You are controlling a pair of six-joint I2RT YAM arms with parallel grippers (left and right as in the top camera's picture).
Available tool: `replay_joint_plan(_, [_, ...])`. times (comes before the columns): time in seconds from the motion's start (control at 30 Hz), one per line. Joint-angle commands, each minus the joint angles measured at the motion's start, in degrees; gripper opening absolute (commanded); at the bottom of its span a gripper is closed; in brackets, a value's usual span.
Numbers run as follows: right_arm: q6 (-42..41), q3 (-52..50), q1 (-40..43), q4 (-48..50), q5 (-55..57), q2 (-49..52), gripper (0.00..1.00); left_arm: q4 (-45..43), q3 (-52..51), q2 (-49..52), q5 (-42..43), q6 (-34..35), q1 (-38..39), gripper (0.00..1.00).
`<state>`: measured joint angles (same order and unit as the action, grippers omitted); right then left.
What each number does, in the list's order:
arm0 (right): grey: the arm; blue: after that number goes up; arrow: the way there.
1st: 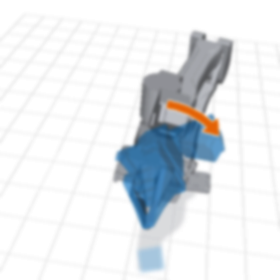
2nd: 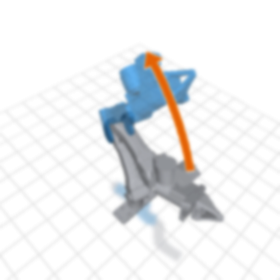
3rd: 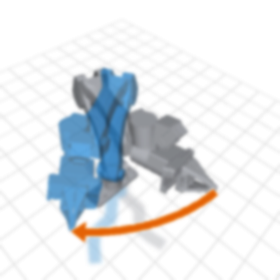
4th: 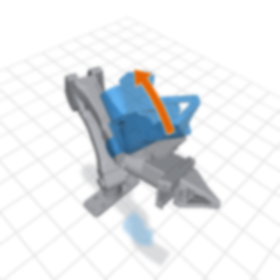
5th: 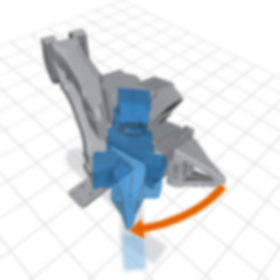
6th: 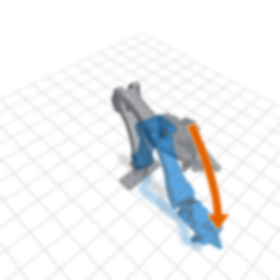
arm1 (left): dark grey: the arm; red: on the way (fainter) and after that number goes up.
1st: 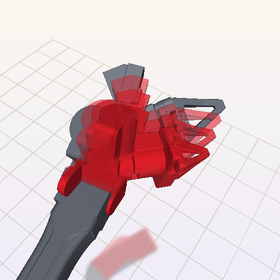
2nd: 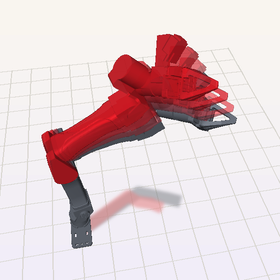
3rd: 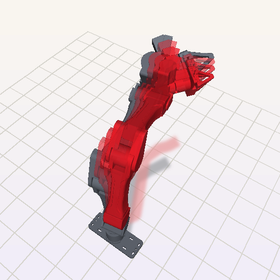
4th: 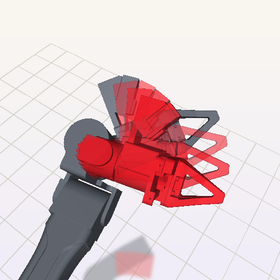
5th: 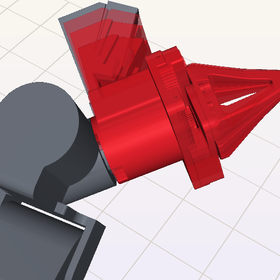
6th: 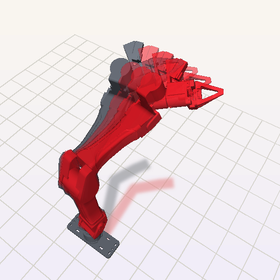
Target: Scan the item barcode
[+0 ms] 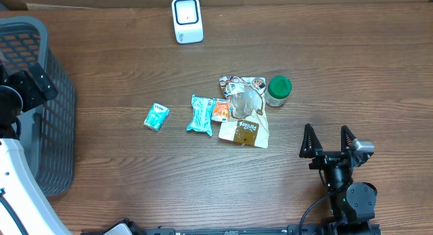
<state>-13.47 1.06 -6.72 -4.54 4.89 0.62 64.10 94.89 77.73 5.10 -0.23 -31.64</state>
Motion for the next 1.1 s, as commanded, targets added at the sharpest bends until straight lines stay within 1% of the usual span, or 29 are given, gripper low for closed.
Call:
replay_joint_plan(0.0, [0.0,-0.6,0.4,0.2,0.2,-0.5,1.00,0.5,0.1,-0.5,3.8,-2.1,0.3,1.00])
replay_joint_plan(0.07, [0.0,-0.6,0.4,0.2,0.2,-0.5,1.00,0.7,0.1,-0.2,10.5,-7.8,1.2,1.00])
replay_joint_plan(0.13, [0.0,-0.6,0.4,0.2,0.2,-0.5,1.00,1.4,0.0,0.5,15.3,-13.6,2.4,1.00])
replay_joint_plan(0.33, [0.0,-0.6,0.4,0.2,0.2,-0.5,1.00,4.3,0.0,5.1,19.0,-21.6,6.9,1.00])
replay_joint_plan(0.47, [0.0,-0.6,0.4,0.2,0.2,-0.5,1.00,6.2,0.0,8.9,16.2,-21.8,8.8,1.00])
replay_joint_plan(0.6, [0.0,-0.6,0.4,0.2,0.2,-0.5,1.00,7.4,0.0,11.1,10.7,-18.3,8.4,1.00])
replay_joint_plan(0.73, [0.0,-0.6,0.4,0.2,0.2,-0.5,1.00,7.7,0.0,11.1,6.0,-16.9,7.9,1.00])
replay_joint_plan(1.07, [0.0,-0.6,0.4,0.2,0.2,-0.5,1.00,7.2,0.0,11.1,-2.2,-16.9,7.5,1.00])
